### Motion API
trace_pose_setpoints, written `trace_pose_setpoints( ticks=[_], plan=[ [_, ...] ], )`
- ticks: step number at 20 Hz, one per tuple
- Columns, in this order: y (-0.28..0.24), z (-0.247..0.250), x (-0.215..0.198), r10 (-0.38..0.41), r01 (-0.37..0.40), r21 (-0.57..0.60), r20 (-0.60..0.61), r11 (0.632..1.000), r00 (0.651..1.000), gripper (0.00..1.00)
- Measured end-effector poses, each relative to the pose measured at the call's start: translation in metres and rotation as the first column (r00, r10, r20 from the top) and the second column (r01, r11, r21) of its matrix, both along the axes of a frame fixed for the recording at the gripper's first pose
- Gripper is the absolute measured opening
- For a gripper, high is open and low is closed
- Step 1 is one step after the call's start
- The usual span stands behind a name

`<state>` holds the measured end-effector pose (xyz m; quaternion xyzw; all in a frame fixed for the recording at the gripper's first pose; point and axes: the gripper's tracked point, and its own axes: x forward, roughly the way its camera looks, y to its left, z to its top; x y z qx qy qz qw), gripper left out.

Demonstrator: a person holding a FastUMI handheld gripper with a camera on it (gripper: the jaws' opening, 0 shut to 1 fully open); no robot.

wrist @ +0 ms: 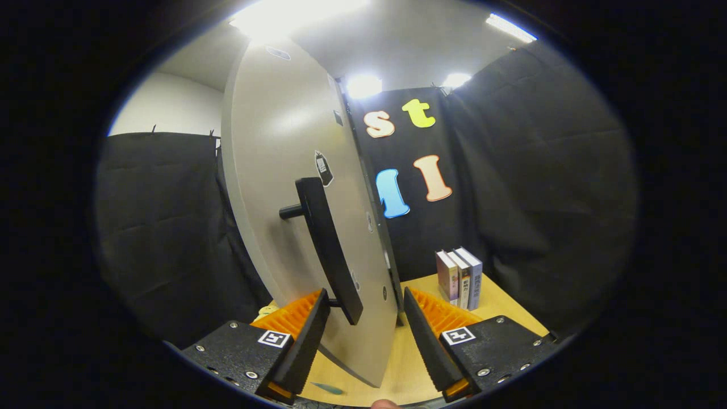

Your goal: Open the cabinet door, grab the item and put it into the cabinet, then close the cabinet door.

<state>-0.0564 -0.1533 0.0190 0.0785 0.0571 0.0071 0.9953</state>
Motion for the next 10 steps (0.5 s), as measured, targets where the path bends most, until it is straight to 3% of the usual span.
trace_pose_setpoints(
  ticks=[5, 10],
  plan=[
    [-0.048, 0.001, -0.002, -0.192, 0.197, -0.128, 0.044, 0.972, 0.980, 0.85],
    [-0.083, -0.002, -0.014, -0.288, 0.290, -0.029, 0.050, 0.957, 0.956, 0.85]
  ],
)
